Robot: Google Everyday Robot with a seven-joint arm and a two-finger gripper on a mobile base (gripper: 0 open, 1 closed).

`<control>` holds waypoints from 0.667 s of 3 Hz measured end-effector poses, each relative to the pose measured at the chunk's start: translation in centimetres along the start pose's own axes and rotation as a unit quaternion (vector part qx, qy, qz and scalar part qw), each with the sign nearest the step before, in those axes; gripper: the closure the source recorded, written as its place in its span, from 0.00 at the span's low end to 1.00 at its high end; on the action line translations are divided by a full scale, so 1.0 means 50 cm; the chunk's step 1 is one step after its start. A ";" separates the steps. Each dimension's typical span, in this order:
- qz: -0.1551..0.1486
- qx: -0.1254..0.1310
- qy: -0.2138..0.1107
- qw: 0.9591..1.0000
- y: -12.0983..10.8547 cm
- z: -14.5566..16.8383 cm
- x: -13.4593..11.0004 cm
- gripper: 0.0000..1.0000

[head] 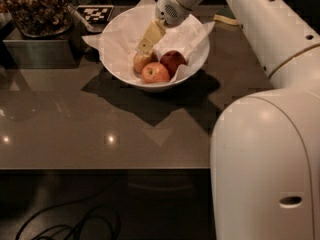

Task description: Pick apple from white bowl

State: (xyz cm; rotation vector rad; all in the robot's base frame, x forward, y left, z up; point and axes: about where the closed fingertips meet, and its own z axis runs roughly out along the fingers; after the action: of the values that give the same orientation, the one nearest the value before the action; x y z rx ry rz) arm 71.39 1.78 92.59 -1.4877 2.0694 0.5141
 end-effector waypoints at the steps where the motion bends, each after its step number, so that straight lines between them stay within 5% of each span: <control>1: -0.003 -0.016 0.012 1.000 0.024 0.038 -0.014 0.28; 2: -0.001 -0.029 0.023 0.999 0.043 0.064 -0.015 0.27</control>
Offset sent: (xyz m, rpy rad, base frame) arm -0.0245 0.0386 -0.0283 -0.0476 0.0889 0.0448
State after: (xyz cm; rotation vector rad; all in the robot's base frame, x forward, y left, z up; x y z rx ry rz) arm 70.17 4.89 90.55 -1.5492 2.1041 0.5472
